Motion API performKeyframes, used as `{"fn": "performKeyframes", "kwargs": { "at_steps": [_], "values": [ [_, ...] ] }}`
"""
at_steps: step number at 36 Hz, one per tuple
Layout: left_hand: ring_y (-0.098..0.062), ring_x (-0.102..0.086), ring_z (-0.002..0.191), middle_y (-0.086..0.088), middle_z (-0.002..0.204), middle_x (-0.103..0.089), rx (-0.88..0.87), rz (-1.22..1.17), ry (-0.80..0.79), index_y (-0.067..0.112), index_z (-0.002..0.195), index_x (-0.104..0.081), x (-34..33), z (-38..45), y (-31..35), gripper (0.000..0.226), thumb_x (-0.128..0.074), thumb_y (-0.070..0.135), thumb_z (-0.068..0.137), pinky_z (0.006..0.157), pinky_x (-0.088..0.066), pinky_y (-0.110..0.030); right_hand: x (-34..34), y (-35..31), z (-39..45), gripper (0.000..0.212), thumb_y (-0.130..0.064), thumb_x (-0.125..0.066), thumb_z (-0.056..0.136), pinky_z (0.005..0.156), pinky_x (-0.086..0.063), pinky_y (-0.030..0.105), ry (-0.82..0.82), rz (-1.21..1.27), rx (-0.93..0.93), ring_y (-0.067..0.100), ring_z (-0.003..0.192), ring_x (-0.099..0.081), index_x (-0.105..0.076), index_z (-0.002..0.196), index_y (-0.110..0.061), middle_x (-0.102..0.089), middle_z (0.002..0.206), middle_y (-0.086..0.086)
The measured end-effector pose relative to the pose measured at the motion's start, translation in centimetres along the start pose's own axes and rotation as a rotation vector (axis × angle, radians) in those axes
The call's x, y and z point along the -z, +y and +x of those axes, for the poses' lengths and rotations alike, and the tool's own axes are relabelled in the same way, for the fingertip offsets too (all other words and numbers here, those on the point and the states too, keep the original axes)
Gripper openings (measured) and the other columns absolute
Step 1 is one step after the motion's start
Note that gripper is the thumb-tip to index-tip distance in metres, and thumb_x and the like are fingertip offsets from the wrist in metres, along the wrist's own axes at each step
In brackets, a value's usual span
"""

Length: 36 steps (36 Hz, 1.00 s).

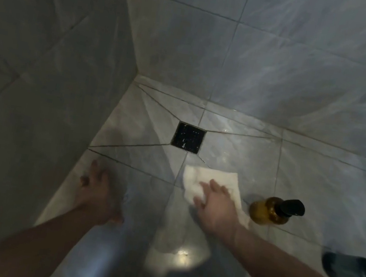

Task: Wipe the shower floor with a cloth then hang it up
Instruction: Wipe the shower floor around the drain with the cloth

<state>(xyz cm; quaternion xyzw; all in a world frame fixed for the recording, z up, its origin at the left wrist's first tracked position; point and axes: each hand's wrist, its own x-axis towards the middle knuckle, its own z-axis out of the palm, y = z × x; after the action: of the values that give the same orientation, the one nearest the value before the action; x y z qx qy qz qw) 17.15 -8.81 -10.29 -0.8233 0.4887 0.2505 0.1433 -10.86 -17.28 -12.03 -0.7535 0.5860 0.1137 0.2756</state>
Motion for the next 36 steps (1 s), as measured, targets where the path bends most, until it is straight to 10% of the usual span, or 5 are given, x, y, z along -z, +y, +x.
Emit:
{"fn": "performKeyframes", "kwargs": {
  "at_steps": [7,36],
  "values": [
    [-0.046,-0.018,0.142,-0.022,0.152,0.031,0.019,-0.019,0.009,0.005,0.15,-0.003,-0.2,-0.2,0.2,0.151,-0.087,0.065,0.04,0.108,-0.035,-0.038,-3.5,-2.2,-4.6,0.061,-0.047,-0.043,0.095,0.117,-0.017,0.057,-0.179,-0.099,0.214,0.033,0.151,-0.004,-0.022,0.152,-0.039,-0.004,0.165,-0.004],
    [-0.036,-0.053,0.125,-0.016,0.157,0.025,0.054,-0.092,0.099,0.011,0.151,0.011,-0.6,0.0,-1.2,0.161,-0.09,0.059,0.035,0.093,-0.049,-0.039,4.2,4.2,11.2,0.059,-0.042,-0.049,0.094,0.112,-0.031,0.055,0.175,0.258,-0.328,0.042,0.137,-0.035,-0.038,0.147,-0.018,-0.039,0.15,0.011]
  ]
}}
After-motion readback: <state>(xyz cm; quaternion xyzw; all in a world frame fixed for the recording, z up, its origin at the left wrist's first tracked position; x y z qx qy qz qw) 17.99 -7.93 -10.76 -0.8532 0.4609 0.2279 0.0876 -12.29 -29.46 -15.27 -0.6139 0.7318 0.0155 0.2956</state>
